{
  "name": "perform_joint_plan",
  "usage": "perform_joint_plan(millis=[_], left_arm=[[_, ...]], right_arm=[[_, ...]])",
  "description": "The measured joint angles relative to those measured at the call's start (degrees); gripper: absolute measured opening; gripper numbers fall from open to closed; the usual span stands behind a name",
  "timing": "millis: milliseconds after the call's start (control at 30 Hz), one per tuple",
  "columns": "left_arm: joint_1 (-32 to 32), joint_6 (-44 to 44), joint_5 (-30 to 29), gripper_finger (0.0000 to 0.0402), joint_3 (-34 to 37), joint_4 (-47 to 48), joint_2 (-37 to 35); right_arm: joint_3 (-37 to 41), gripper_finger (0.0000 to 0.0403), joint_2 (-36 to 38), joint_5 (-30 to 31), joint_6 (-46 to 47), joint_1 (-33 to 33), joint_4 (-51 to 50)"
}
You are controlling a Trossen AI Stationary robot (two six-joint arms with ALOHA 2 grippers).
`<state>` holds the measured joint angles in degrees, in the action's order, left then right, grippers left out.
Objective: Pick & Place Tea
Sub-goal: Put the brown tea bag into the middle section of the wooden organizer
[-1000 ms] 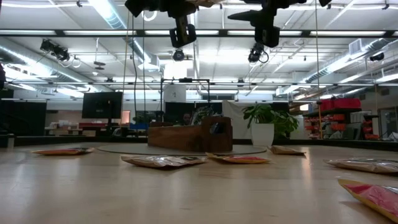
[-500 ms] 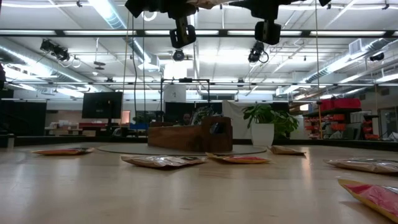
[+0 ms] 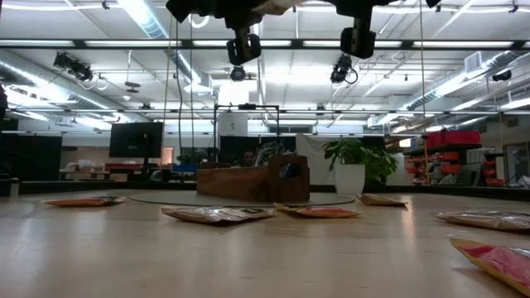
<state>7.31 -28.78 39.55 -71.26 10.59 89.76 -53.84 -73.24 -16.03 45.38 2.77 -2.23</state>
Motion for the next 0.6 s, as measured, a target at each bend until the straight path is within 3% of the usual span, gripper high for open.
perform_joint_plan(millis=[333,600], left_arm=[[0.2,3.6,-11.1,0.009,1.7,-2.7,-8.3],[1.3,0.0,-14.7,0.0088,11.9,-15.0,-17.6]], right_arm=[[0.0,0.0001,7.9,3.6,1.1,-2.2,-12.7],[0.0,0.0,10.3,3.3,3.7,-4.2,-18.0]])
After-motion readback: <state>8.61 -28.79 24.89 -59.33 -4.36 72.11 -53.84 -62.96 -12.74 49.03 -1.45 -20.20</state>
